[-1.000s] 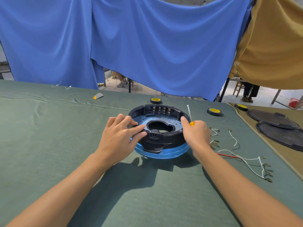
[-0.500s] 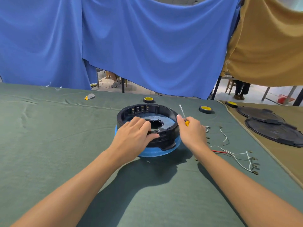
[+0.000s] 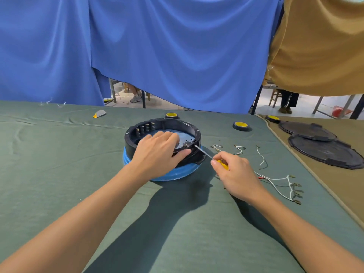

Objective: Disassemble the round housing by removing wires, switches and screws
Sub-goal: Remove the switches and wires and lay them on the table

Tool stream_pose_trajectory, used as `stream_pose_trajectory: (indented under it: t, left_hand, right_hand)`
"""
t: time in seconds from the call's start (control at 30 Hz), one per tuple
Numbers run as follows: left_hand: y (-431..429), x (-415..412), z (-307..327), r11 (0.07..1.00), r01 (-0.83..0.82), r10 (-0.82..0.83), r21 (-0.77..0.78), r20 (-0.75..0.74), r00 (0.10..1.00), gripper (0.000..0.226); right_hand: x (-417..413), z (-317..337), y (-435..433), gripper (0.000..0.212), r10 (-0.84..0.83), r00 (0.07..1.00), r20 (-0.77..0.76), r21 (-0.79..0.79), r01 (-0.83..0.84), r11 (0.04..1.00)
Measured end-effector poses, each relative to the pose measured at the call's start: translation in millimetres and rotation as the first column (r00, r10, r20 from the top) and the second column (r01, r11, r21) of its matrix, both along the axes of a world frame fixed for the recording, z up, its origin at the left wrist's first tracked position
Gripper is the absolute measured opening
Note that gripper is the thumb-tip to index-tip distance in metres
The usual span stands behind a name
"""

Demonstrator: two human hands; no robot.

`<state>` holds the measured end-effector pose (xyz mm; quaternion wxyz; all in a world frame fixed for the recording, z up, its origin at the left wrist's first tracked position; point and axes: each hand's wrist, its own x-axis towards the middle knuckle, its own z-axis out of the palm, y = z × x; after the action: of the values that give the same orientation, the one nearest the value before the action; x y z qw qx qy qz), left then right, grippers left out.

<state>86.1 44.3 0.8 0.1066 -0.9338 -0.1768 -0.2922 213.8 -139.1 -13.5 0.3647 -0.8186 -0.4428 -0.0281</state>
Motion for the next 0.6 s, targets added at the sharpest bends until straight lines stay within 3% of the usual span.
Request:
stream_pose_trajectory:
  t: [0.1,0.2,0.6]
  left_hand:
    - [9,3,8,0.999,-0.016,0.007,-0.050,-0.183,0.983,0.071]
    - [11,10,8,0.999,0.003,-0.016,-0.048,-0.276,0.961,0.071]
    - [13,14,2,0.995,-0.074,0.048,-0.069,-0.324,0.945,0.087]
  right_hand:
    - [0,-1,3,0.019,0.034,0.999,0.027,-0.036,-0.033,0.999]
    - [2,-1,6,0.021,0.050,0.997,0.067,-0.057,-0.046,0.997]
    - [-3,-17,22,0.019,0.080,0.986,0.146,-0.048,-0.073,0.996]
